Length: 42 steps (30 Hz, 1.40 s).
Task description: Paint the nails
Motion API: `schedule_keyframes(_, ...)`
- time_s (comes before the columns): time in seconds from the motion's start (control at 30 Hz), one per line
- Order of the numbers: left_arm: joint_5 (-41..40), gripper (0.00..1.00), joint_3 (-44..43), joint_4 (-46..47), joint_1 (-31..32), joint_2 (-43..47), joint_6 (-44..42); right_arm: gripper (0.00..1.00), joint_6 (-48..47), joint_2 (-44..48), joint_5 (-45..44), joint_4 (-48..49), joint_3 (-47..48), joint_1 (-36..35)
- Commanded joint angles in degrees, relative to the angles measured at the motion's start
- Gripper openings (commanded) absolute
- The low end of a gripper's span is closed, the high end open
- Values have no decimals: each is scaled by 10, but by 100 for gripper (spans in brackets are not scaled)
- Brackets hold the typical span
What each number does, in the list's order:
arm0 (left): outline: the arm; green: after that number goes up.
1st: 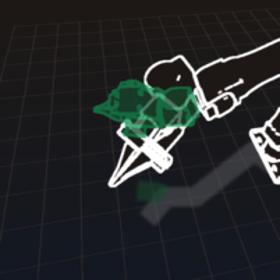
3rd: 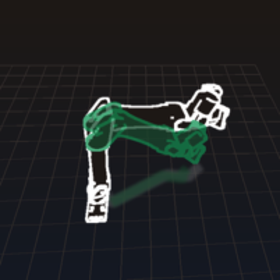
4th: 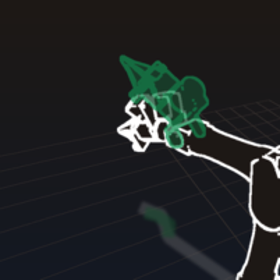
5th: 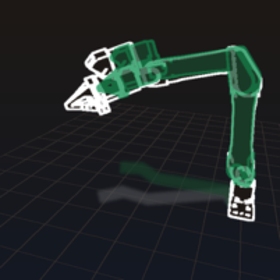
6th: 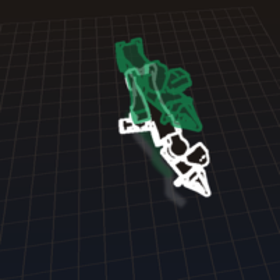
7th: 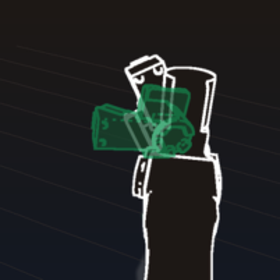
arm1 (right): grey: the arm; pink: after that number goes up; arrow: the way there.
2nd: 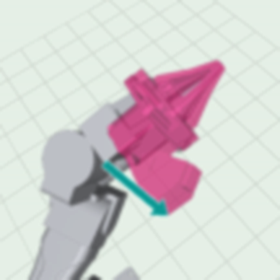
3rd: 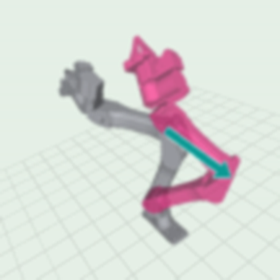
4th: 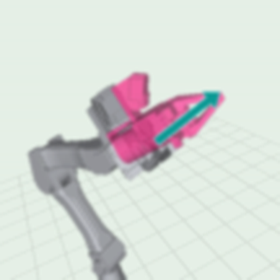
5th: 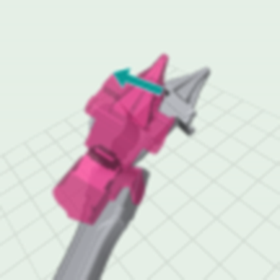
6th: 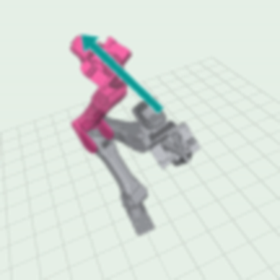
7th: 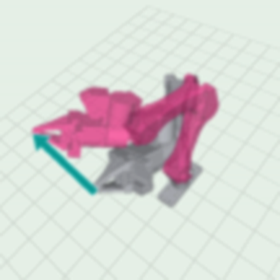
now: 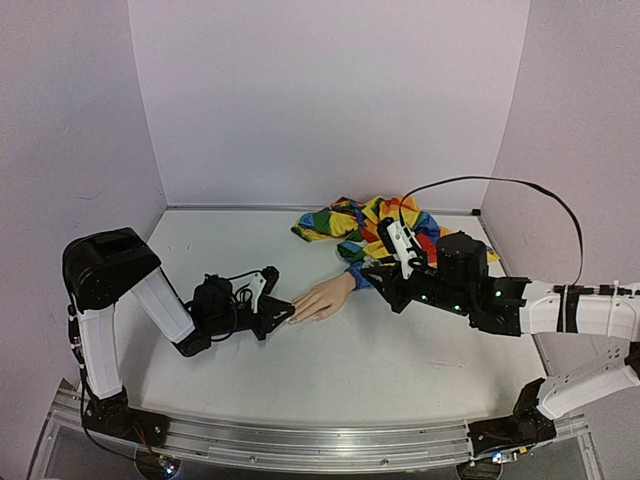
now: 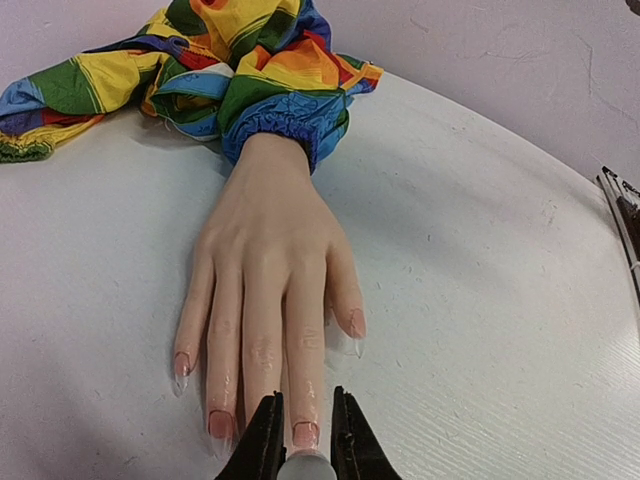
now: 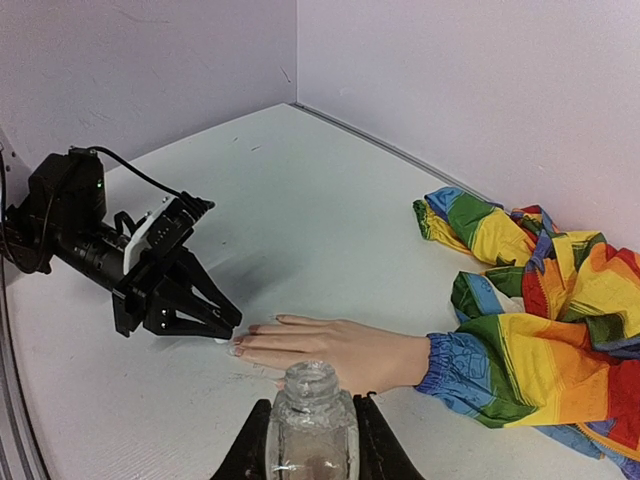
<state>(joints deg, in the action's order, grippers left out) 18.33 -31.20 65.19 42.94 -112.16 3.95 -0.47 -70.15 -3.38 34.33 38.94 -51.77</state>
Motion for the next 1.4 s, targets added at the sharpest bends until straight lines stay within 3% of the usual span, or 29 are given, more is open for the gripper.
schedule_keyframes(0.0, 1, 0, 16, 34, -3, 25, 0, 0, 0, 2, 7, 35, 18, 3)
schedule_keyframes(0.43, 8, 0, 32, 14, -3, 116, 0, 0, 20, -4, 12, 41, 13, 3)
schedule_keyframes(0.8, -2, 0, -42, 9, -3, 37, 16, 0, 29, -3, 19, 46, 9, 3)
schedule_keyframes(1.37, -23, 0, -27, 0, -3, 22, 12, 0, 28, -6, 20, 51, 8, 3)
